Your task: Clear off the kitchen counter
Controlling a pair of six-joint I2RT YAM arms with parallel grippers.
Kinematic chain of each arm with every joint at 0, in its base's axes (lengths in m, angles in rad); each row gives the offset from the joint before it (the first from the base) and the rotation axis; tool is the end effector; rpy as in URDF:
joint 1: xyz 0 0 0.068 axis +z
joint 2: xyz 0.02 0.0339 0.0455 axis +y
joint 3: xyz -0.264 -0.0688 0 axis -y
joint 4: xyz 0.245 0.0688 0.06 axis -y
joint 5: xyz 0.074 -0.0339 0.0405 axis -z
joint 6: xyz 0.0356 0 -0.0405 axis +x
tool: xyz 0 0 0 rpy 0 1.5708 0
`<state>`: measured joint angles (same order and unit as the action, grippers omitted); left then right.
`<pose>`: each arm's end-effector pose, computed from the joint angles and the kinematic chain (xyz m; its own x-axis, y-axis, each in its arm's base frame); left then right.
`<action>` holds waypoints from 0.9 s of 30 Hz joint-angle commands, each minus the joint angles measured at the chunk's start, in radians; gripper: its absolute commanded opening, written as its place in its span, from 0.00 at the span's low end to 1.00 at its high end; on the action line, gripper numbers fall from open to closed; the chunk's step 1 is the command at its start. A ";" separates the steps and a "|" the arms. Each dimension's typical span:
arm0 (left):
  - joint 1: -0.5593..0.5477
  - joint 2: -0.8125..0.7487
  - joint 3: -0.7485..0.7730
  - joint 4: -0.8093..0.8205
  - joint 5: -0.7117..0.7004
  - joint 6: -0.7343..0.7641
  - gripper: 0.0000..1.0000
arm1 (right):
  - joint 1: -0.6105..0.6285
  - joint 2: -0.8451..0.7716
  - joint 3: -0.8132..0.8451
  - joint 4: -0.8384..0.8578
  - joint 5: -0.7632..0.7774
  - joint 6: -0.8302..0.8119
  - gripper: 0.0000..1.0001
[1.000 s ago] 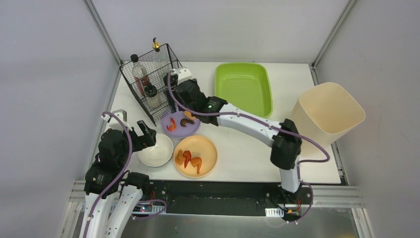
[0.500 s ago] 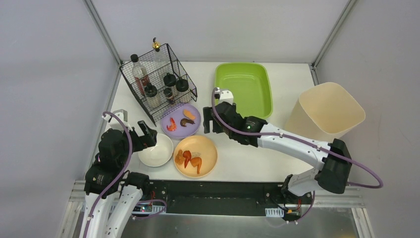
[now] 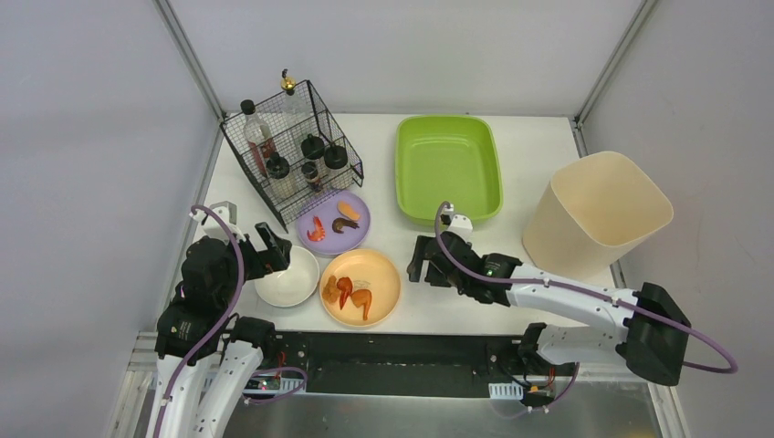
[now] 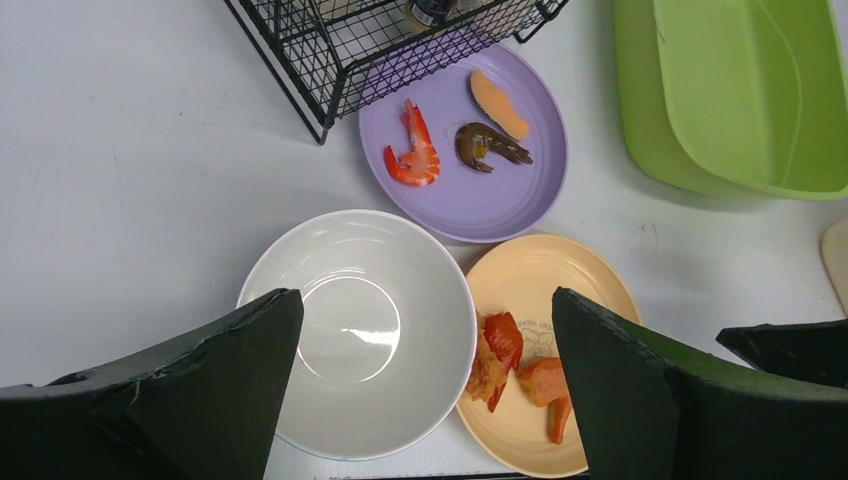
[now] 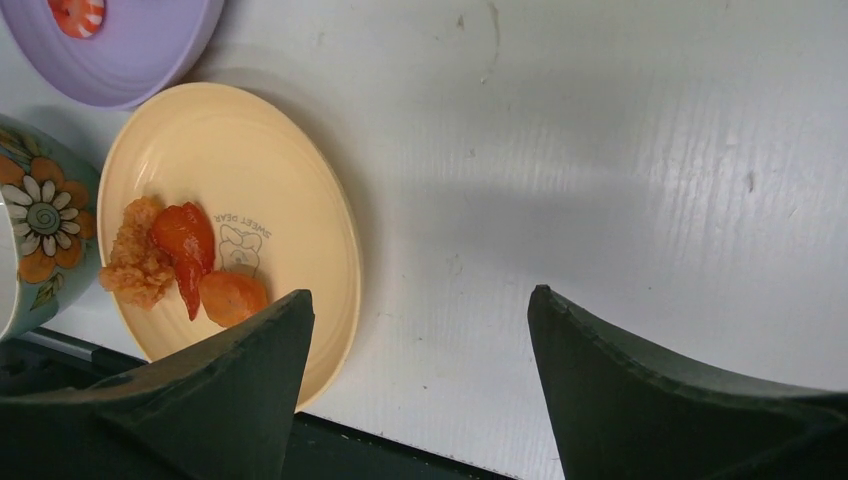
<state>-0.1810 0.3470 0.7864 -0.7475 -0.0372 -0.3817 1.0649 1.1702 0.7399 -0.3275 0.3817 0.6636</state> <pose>0.0714 -0.0117 0.3286 -0.3309 -0.3179 -0.8885 0.0235 0.9385 -0.3445 0.1291 0.2057 0.2354 -0.6817 -0.0509 -0.7299 -0.3311 0.9111 0.2457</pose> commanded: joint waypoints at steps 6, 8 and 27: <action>0.010 0.015 0.009 0.006 0.013 -0.014 1.00 | 0.006 0.036 -0.122 0.248 -0.104 0.191 0.81; 0.010 0.015 0.008 0.007 0.013 -0.014 1.00 | 0.005 0.075 -0.133 0.302 -0.131 0.208 0.81; 0.010 0.030 0.008 0.007 0.009 -0.014 1.00 | 0.020 0.353 -0.162 0.538 -0.259 0.288 0.57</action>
<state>-0.1810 0.3630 0.7864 -0.7475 -0.0326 -0.3824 1.0733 1.4708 0.6033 0.1925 0.1596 0.9241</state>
